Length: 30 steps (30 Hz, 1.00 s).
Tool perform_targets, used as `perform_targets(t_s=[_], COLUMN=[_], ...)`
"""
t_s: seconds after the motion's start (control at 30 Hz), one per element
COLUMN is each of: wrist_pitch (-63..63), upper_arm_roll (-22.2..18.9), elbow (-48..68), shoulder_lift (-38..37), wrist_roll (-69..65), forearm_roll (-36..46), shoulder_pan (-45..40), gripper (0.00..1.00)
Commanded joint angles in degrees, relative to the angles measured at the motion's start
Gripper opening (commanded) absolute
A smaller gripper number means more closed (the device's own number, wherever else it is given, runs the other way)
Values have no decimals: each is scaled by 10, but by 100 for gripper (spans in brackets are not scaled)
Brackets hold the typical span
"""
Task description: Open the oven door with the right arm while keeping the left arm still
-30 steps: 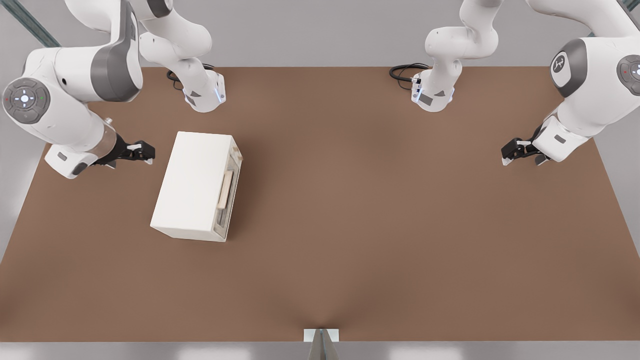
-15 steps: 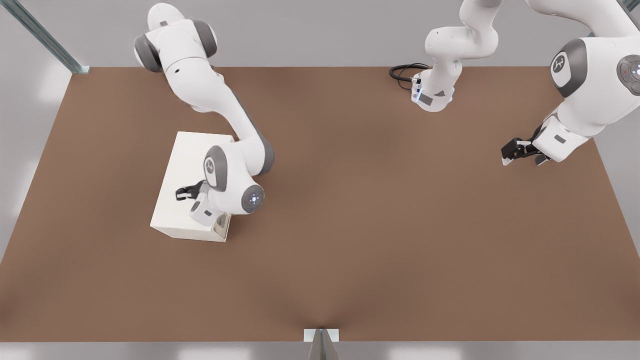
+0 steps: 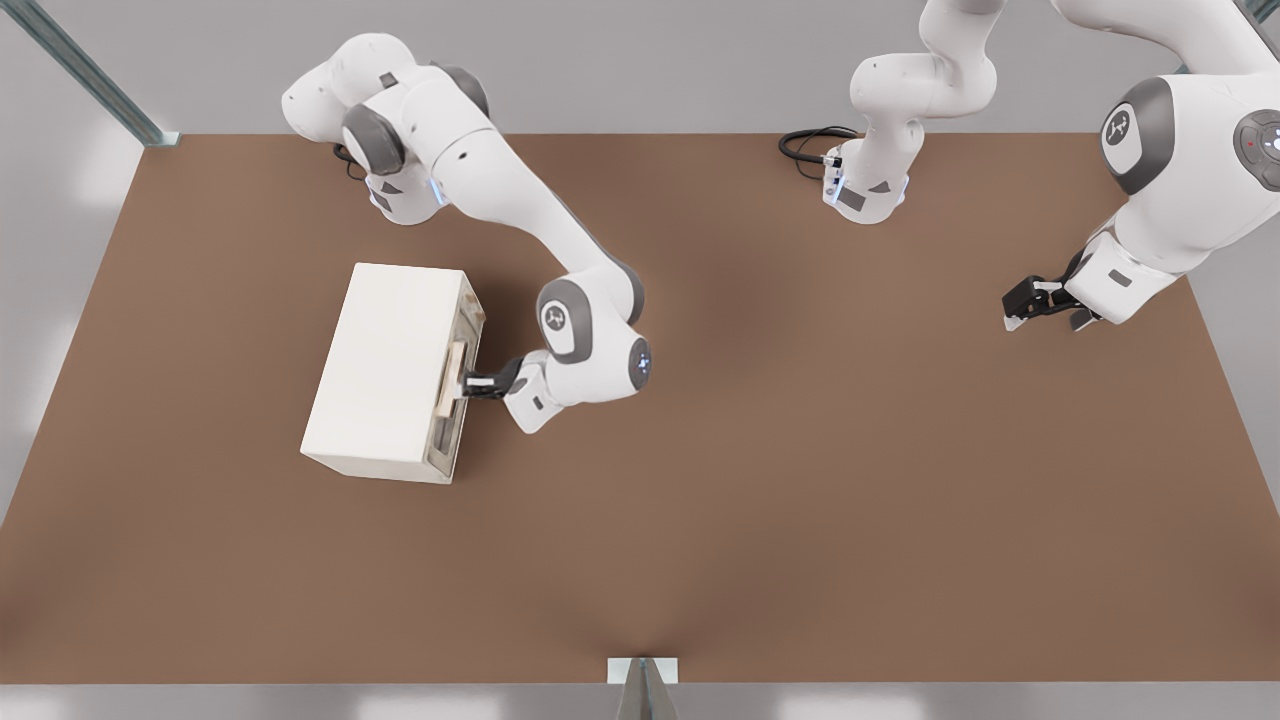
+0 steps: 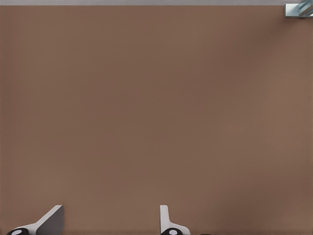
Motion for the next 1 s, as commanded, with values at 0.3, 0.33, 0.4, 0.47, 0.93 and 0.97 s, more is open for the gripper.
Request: perform_targets(t_s=[0.3, 0.33, 0.4, 0.47, 0.93, 0.97], wrist_pitch=[-6, -10, -3, -3, 20, 20], upper_arm_roll=[-1, -1, -1, -1, 0, 0], elbow=[-29, -34, -48, -51, -63, -63], shoulder_lift=[4, 4, 6, 6, 19, 22], wrist_roll=[170, 170, 170, 170, 178, 178], forearm_roll=[1, 1, 3, 3, 22, 22], shoulder_pan=[-17, -19, -20, -20, -24, -24], gripper=[0, 0, 0, 0, 0, 0])
